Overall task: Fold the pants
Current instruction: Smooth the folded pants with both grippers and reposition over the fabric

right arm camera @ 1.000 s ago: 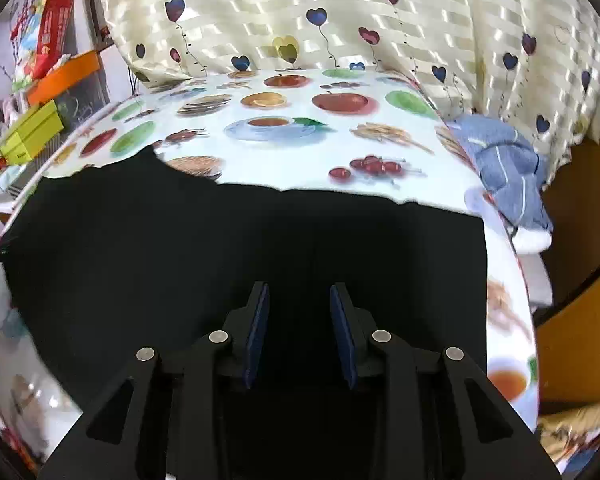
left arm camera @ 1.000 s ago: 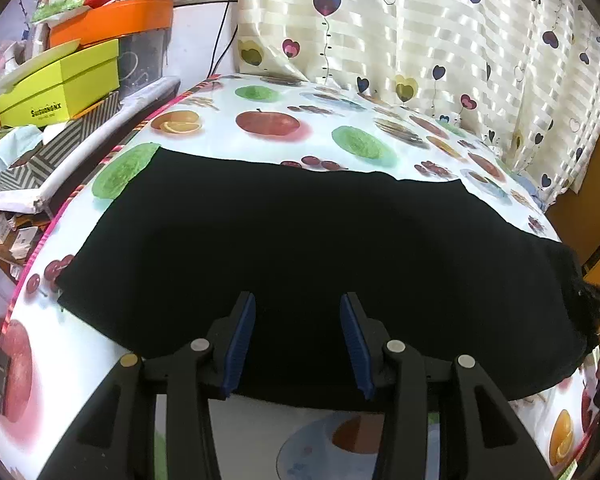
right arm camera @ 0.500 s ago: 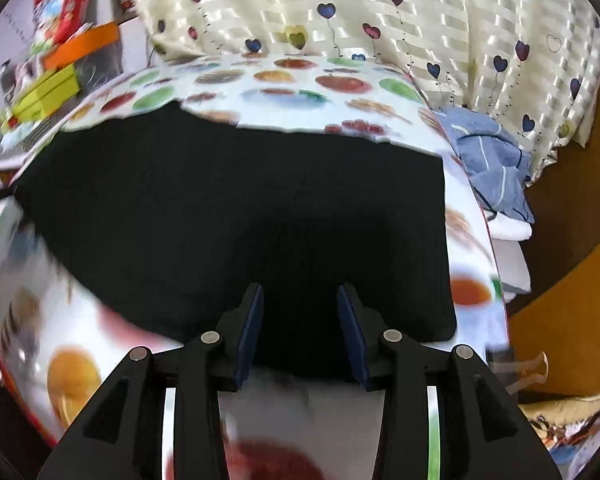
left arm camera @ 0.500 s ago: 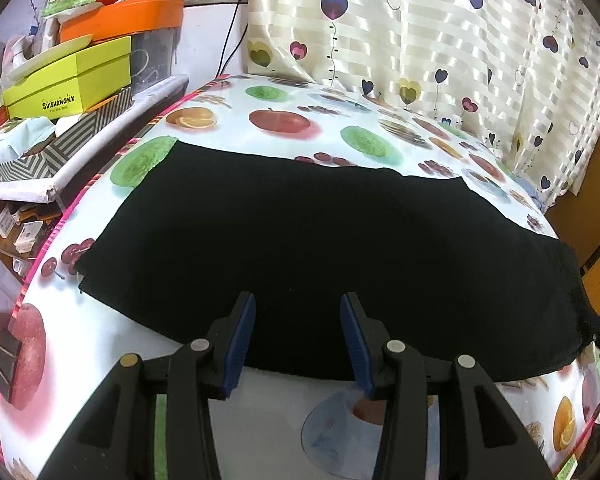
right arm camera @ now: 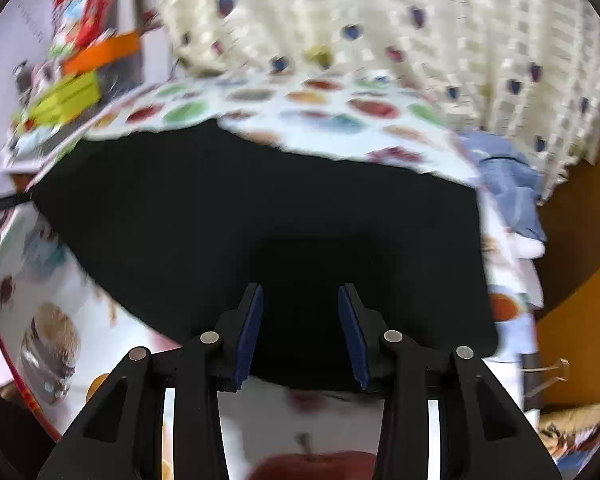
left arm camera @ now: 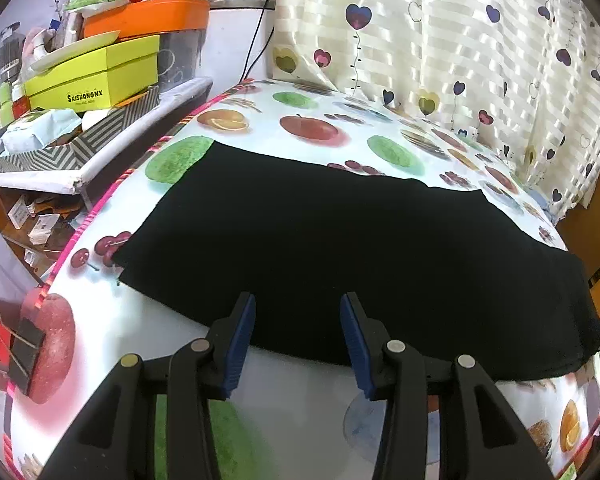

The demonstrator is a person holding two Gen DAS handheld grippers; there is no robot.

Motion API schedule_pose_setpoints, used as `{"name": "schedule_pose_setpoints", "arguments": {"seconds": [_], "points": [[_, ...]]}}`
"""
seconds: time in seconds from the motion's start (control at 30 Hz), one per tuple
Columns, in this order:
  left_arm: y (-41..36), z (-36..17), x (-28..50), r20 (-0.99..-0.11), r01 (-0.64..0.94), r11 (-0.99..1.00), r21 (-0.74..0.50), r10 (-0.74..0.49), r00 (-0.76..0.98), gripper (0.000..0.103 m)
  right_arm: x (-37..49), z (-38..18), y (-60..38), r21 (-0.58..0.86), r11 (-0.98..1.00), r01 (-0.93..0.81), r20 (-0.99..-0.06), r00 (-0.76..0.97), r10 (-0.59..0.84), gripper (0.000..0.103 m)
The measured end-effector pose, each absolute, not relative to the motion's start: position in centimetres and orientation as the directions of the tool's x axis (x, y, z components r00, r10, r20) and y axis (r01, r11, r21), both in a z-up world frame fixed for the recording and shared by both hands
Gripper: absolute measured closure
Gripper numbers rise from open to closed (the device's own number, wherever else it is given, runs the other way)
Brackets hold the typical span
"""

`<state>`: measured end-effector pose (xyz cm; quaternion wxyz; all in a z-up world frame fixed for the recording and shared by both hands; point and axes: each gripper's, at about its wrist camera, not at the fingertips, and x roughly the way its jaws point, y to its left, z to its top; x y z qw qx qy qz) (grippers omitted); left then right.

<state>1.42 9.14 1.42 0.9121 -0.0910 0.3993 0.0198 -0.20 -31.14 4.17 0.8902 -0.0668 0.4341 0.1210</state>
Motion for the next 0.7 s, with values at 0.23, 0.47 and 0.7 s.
{"name": "schedule_pose_setpoints", "arguments": {"seconds": [0.23, 0.47, 0.7], "points": [[10.9, 1.0, -0.3, -0.732, -0.142, 0.979, -0.143, -0.009, 0.681, 0.056, -0.7, 4.0, -31.9, 0.023, 0.967, -0.253, -0.784, 0.596, 0.174, 0.062], [15.1, 1.9, -0.2, -0.706, -0.272, 0.945, -0.181, 0.068, 0.705, 0.056, -0.9, 3.9, -34.0, -0.007, 0.991, -0.134, -0.788, 0.61, 0.077, 0.062], [16.7, 1.1, 3.6, -0.729, -0.295, 0.939, -0.174, 0.079, 0.68, 0.056, 0.1, 3.4, -34.9, -0.011, 0.989, -0.149, -0.767, 0.635, 0.088, 0.057]]}}
